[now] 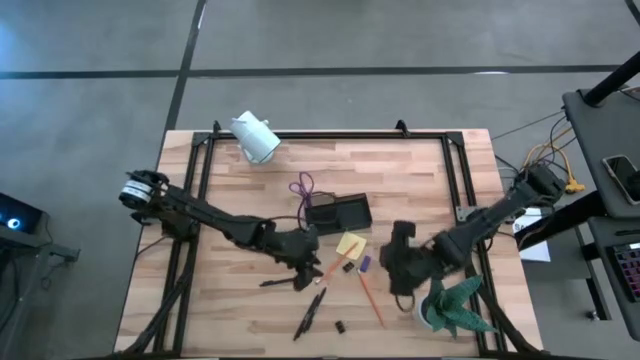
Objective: Pick and place office supplies into organizer
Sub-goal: Put the top black binder clip into the black desk organizer
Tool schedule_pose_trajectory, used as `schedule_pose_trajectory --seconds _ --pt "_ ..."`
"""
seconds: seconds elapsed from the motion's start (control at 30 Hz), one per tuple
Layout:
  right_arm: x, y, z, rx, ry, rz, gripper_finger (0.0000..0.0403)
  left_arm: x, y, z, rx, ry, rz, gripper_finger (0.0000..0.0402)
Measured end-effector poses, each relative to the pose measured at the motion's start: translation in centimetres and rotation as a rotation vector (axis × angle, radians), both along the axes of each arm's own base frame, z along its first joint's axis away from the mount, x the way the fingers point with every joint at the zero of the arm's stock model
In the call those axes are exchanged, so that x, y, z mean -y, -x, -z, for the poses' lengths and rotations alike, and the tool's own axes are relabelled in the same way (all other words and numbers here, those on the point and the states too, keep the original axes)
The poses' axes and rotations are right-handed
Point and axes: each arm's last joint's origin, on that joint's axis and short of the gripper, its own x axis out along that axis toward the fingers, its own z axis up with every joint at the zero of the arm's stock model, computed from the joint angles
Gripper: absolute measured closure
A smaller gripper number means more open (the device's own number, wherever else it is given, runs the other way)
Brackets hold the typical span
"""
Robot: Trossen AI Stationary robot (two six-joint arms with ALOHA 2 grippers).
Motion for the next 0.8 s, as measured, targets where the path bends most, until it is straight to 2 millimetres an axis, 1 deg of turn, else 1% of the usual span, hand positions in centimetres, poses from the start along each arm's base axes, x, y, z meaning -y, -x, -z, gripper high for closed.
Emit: schedule_pose_trajectory --seconds 0.07,0.17,0.3,0.37,0.4,0.47,0.57,0.67,0.8 --pt "-0.8 0.1 0.5 -0.023 0.067 -0.105 0.0181 1.0 0.5 -0.7 0.027 0.0 -0.017 0.0228" --pt "-1.5 -0.6 1.7 -0.051 0.134 -0.237 0.0181 2.2 1.5 -1.4 0.037 -0.006 -0.072 0.0228" --pt "-2.4 -2.5 3.5 -0.059 0.183 -0.389 0.0181 3.4 3.0 -2.4 0.037 0.024 -0.128 0.0228" --pt "-2.6 -3.5 4.4 -0.071 0.171 -0.457 0.0181 4.0 3.8 -2.8 0.037 0.041 -0.131 0.0228" --pt "-2.7 -3.9 4.5 -0.067 0.154 -0.475 0.0181 4.2 4.2 -3.0 0.04 0.049 -0.121 0.0228" --pt "-2.4 -4.7 4.7 -0.068 0.145 -0.459 0.0181 4.7 4.9 -3.2 0.029 0.048 -0.103 0.0228" --pt "-1.8 -5.7 4.9 -0.069 0.147 -0.424 0.0181 4.6 6.1 -3.6 0.005 0.023 -0.127 0.0228" --pt "-1.4 -6.6 5.6 -0.063 0.143 -0.398 0.0181 4.1 7.4 -3.5 -0.034 -0.037 -0.181 0.0228" --pt "-1.2 -7.2 6.7 -0.091 0.11 -0.398 0.0181 3.2 8.8 -3.9 -0.034 -0.04 -0.208 0.0228"
